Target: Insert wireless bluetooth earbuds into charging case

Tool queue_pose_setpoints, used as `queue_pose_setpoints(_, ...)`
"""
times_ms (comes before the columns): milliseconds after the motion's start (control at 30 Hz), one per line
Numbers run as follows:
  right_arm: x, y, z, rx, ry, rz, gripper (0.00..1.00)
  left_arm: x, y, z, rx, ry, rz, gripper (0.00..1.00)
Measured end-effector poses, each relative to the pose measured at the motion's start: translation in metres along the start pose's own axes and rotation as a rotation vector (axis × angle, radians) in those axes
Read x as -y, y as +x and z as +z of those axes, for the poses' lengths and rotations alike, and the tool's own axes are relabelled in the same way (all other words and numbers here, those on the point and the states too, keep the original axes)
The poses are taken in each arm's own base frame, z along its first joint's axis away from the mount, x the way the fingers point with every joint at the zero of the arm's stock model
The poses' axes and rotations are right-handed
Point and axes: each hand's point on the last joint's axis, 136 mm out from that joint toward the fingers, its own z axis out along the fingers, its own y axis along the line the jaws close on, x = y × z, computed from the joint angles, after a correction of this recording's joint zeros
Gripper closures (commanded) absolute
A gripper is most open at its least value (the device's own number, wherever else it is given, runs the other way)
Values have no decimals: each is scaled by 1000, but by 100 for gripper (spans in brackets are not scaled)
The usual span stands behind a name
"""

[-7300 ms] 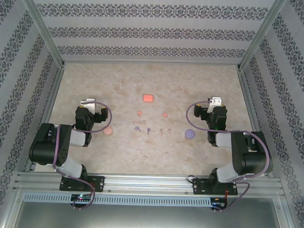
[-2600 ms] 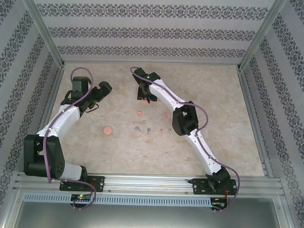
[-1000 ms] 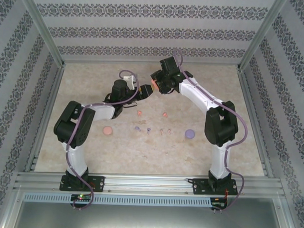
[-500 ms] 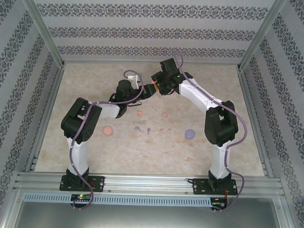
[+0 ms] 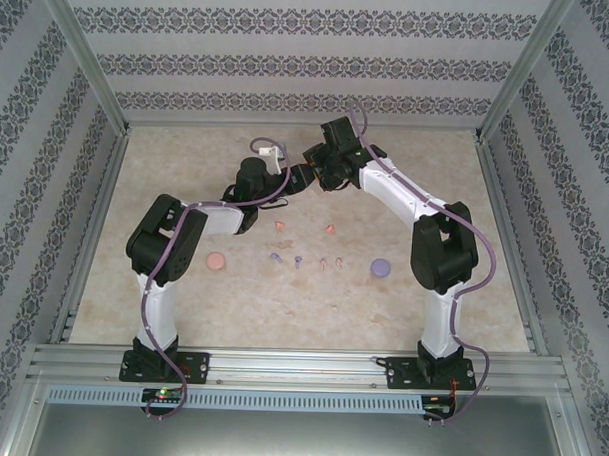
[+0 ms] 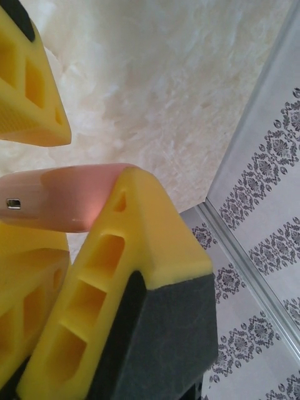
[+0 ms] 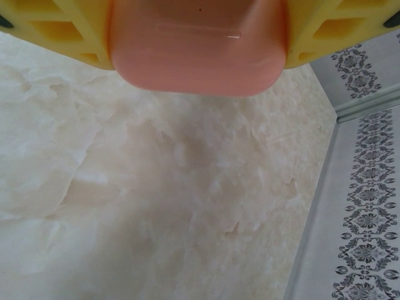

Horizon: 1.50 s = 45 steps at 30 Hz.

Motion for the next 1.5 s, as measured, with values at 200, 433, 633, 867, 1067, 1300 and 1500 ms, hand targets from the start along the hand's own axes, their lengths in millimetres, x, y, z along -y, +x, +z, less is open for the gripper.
queue_pose_setpoints(200,0,1,0,-6,0,0,55,-5,2,4,2,1,-9,66)
queue_pose_setpoints(433,-1,1,0,-5,-5,0,55,-1,0,6,9,14,-10,78)
queue_pose_setpoints(633,1,0,2,-1,-7,1,42,-2,1,7,7,13,-13,96)
queue_pose_setpoints(867,-7,-9,-8,13,-38,-7,19,-2,2,7,6,16,-17,100)
queue_pose_setpoints(1067,-36,-49,-67,120,-152,-131,14,-1,10,5,-43,19,-25,100)
queue_pose_setpoints(1300,-44,-80,-120,159,-371,-392,16,25,7,-13,-149,82,5,100)
queue_pose_setpoints(1500,18,-64,-95,46,-373,-586,18,41,-3,-29,-234,136,45,100)
